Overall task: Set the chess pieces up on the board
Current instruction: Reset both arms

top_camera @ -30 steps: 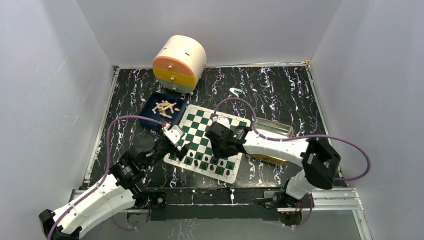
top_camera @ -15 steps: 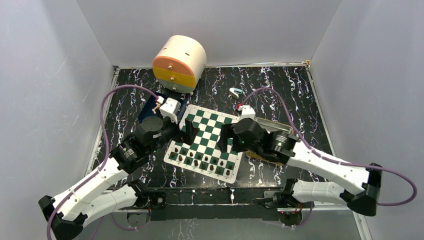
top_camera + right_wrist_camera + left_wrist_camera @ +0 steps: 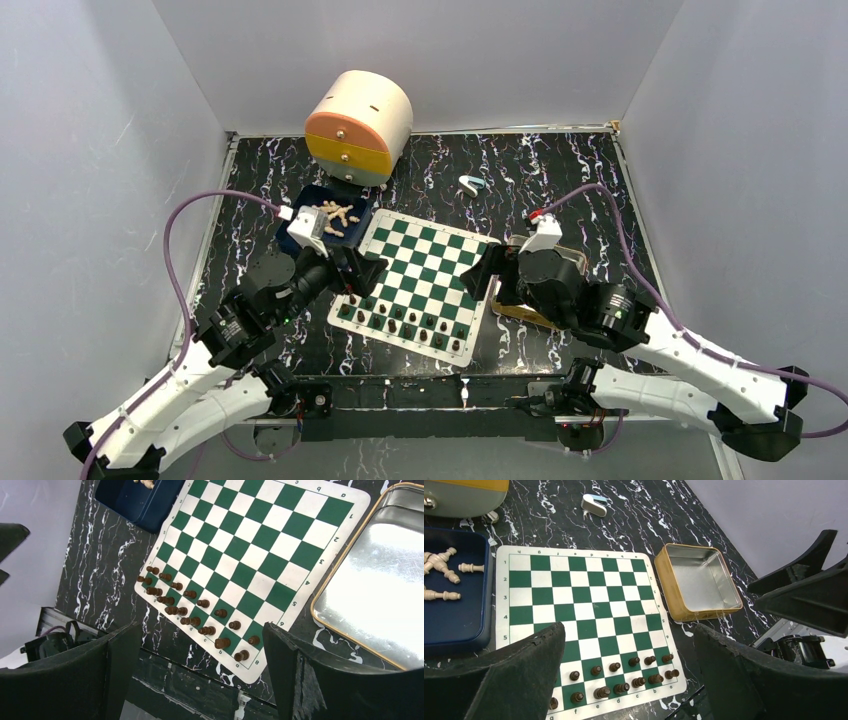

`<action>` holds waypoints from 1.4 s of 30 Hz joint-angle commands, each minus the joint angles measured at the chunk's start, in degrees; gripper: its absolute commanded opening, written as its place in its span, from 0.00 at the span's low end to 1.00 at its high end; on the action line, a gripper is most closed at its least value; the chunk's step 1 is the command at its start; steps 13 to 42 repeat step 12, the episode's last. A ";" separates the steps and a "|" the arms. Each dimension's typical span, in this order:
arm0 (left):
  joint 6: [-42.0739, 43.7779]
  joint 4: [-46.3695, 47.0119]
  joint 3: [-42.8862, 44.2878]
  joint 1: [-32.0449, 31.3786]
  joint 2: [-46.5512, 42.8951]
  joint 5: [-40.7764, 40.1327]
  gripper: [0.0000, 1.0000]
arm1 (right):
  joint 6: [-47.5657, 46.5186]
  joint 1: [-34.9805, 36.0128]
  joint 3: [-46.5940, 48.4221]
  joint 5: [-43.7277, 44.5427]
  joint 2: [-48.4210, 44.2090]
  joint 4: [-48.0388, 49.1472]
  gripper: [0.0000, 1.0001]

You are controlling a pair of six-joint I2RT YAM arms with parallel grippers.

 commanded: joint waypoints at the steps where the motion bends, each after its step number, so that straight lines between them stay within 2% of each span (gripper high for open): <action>1: -0.75 1.41 -1.79 -0.20 -1.73 -1.53 0.96 | 1.81 0.29 -0.12 2.61 -1.76 1.70 0.99; 42: 0.59 -0.60 0.47 -0.20 0.17 -2.46 0.96 | 2.56 0.32 0.62 2.37 -0.02 -0.07 0.99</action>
